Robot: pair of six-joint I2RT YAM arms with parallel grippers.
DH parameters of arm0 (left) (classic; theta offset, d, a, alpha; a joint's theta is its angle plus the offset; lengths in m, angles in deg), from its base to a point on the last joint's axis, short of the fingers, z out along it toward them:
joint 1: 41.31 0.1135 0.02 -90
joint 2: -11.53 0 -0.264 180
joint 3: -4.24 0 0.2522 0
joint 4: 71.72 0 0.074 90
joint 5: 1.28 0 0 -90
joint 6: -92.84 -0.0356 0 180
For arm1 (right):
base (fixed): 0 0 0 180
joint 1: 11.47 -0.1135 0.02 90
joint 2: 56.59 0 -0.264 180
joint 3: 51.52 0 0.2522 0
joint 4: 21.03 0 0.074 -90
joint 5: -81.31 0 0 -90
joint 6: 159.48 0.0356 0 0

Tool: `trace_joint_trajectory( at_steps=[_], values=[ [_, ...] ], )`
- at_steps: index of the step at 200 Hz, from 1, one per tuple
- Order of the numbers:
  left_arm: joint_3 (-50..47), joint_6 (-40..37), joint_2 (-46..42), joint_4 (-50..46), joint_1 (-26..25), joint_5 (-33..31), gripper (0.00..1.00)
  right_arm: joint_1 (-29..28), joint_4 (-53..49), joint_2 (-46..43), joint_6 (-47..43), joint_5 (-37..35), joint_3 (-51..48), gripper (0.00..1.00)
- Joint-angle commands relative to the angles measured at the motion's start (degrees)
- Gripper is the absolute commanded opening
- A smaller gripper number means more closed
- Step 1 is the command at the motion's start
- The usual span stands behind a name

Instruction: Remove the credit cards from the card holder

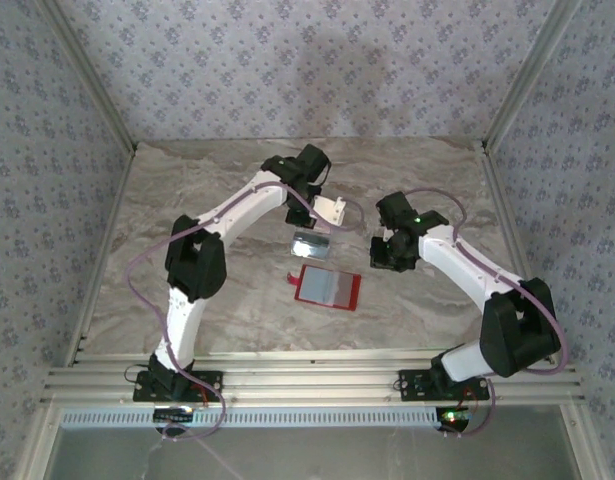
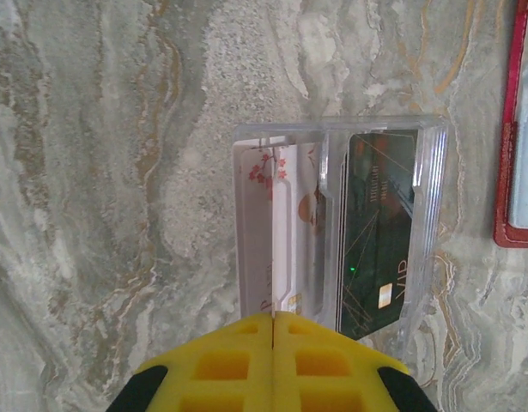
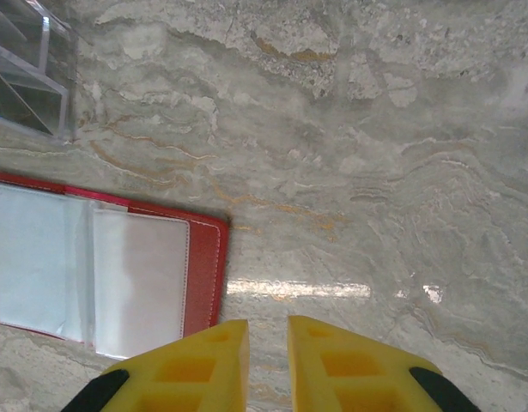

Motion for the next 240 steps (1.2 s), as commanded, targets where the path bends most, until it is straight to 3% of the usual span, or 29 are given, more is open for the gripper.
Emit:
trace_joint_trajectory(
  at_steps=[1, 28, 76, 126, 152, 181, 191, 197, 201, 205, 222, 240],
  values=[
    [1.90, -1.43, 1.50, -2.88, 0.28, 2.03, 0.00, 0.57, -0.26, -0.21, -0.94, 1.21, -1.18, 0.20],
    [2.67, -1.87, 2.94, -3.52, 0.29, 2.36, 0.00, 0.76, -0.34, 0.11, -1.30, 1.43, -1.19, 0.20],
    [3.59, -0.96, 1.83, 0.70, 0.39, 0.71, 0.32, 0.77, -0.29, -0.35, -1.34, 1.46, -1.23, 0.20],
    [1.09, 2.99, -2.44, 10.04, 0.90, -2.59, 0.37, 0.98, -0.22, -1.17, -1.37, 0.51, -1.45, 0.22],
    [-6.25, 8.18, -7.03, 16.18, 1.77, -1.99, 0.46, 1.85, 0.43, -1.11, -3.39, -1.87, -1.53, 0.34],
    [-18.16, 15.33, -14.38, 25.08, 2.99, -1.43, 0.83, 5.09, 2.82, -0.94, -6.85, -5.23, -2.55, 0.57],
    [-22.69, 18.59, -16.93, 28.19, 3.47, -2.09, 0.95, 6.98, 3.91, -0.64, -8.08, -5.98, -3.01, 0.70],
    [-25.31, 20.73, -18.58, 29.87, 3.86, -2.54, 0.99, 8.20, 4.53, -0.41, -8.65, -6.30, -3.16, 0.82],
    [-27.01, 22.14, -19.58, 31.14, 4.20, -2.81, 0.99, 9.34, 5.35, -0.26, -9.18, -6.60, -3.36, 0.94],
    [-28.68, 23.77, -20.61, 32.26, 4.48, -3.16, 0.99, 9.97, 5.95, -0.15, -9.52, -6.64, -3.56, 0.99],
    [-35.85, 31.05, -24.87, 37.70, 6.11, -5.63, 0.99, 13.54, 9.96, -0.06, -11.08, -7.00, -4.76, 1.00],
    [-43.78, 40.58, -29.16, 44.75, 8.62, -12.84, 0.99, 17.17, 15.30, 0.54, -12.26, -9.12, -6.03, 1.00]
  ],
)
